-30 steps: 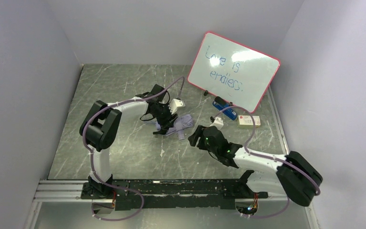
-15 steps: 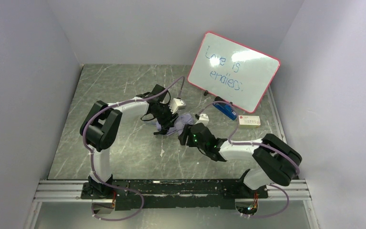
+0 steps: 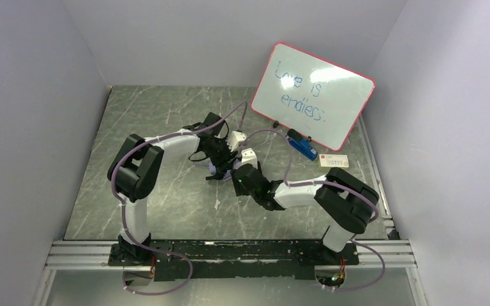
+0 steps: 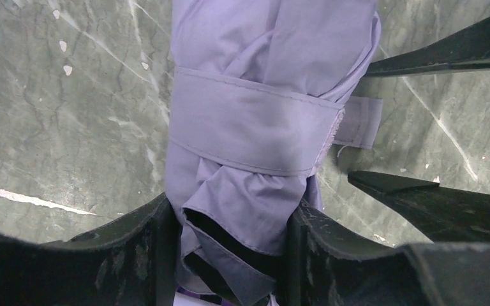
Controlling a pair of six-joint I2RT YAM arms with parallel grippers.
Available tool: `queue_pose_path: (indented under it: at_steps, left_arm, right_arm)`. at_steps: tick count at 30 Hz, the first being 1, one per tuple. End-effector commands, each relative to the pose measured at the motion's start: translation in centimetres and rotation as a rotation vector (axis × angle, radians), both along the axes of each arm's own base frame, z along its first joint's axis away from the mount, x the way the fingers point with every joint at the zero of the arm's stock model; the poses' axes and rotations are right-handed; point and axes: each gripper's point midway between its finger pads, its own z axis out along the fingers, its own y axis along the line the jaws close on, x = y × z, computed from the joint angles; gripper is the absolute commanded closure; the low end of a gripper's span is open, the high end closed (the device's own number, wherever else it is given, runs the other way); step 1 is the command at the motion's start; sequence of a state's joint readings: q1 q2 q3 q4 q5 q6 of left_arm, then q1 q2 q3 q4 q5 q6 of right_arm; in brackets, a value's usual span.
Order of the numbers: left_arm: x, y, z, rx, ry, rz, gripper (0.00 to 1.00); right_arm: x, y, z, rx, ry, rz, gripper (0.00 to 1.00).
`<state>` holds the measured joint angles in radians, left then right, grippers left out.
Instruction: Put away the umbrella
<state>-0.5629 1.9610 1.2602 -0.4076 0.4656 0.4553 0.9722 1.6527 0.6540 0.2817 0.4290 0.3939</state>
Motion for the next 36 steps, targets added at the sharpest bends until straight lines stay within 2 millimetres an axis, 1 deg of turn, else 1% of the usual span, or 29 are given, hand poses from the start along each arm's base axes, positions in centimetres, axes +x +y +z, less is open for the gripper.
queue_pose_path:
  at_steps: [1, 6, 10, 11, 12, 16, 19, 24, 28, 32, 36]
  left_arm:
    - [-2.9, 5.3, -6.2, 0.265, 0.136, 0.062, 0.95]
    - [-2.7, 5.2, -6.1, 0.27, 0.134, 0.059, 0.95]
    - [-2.7, 5.2, -6.1, 0.27, 0.133, 0.055, 0.95]
    - [-2.7, 5.2, -6.1, 0.27, 0.132, 0.056, 0.95]
    - [-2.7, 5.2, -6.1, 0.269, 0.13, 0.055, 0.95]
    - [-2.8, 5.3, -6.1, 0.272, 0.134, 0.052, 0.95]
    - [-2.8, 5.3, -6.1, 0.273, 0.133, 0.05, 0.95]
    - [-2.7, 5.3, -6.1, 0.273, 0.133, 0.053, 0.95]
    - [-2.6, 5.3, -6.1, 0.274, 0.131, 0.06, 0.95]
    - [-2.3, 5.4, -6.0, 0.279, 0.117, 0.081, 0.95]
    - [-1.5, 5.3, -5.7, 0.284, 0.098, 0.118, 0.95]
  right_arm:
    - [-0.6, -2.0, -1.9, -0.182, 0.022, 0.011, 0.38]
    - [-1.4, -2.6, -3.2, -0.249, 0.064, 0.023, 0.44]
    - [-2.2, -2.9, -4.1, -0.256, 0.099, 0.03, 0.54]
    - [-2.3, -3.0, -4.2, -0.252, 0.102, 0.025, 0.59]
    - [-2.4, -3.2, -4.2, -0.248, 0.103, 0.018, 0.61]
    - [-2.8, -3.6, -4.6, -0.231, 0.111, 0.003, 0.64]
    - [-3.0, -3.9, -5.0, -0.237, 0.12, -0.005, 0.7]
    - [-3.1, -4.2, -5.5, -0.25, 0.134, -0.014, 0.83]
    - [-3.5, -3.6, -5.3, -0.238, 0.161, 0.011, 1.0]
    - [-4.4, -2.6, -4.7, -0.176, 0.18, 0.07, 1.0]
    - [-5.6, -2.7, -4.2, -0.134, 0.199, 0.09, 1.0]
